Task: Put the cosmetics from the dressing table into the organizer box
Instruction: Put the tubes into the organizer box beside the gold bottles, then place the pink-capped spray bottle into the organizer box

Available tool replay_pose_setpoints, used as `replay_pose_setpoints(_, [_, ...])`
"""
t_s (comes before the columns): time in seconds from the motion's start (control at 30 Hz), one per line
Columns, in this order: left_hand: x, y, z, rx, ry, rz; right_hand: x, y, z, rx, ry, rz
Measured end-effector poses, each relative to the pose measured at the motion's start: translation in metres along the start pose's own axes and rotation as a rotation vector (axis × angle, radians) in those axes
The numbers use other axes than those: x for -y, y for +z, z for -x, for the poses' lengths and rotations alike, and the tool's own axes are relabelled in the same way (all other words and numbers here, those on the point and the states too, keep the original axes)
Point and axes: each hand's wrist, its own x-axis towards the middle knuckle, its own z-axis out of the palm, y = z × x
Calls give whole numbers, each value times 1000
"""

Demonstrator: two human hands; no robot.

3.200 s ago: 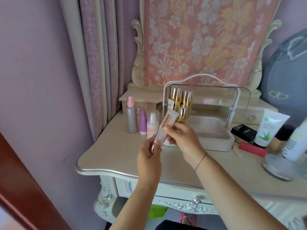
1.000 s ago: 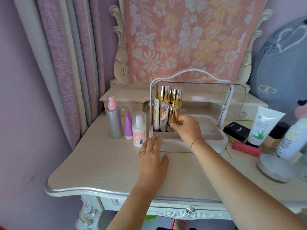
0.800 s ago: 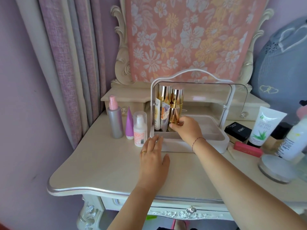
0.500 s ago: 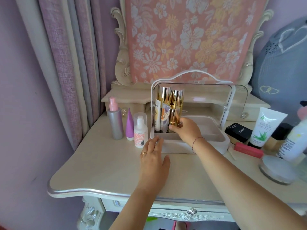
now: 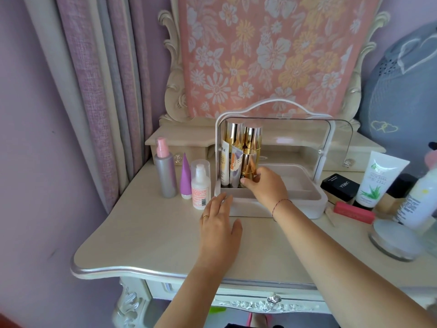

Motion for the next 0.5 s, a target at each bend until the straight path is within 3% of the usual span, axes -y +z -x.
replay_pose_setpoints(0.27, [-5, -12, 2, -181, -111, 213, -12, -2, 44, -365, -153, -103])
replay_pose_setpoints(0.37, [-7, -16, 4, -255, -149, 237, -20, -2, 63, -434, -246, -139])
replay_pose_setpoints(0.5, [-4, -12, 5, -233, -155, 228, -25, 1, 81, -445, -302, -158])
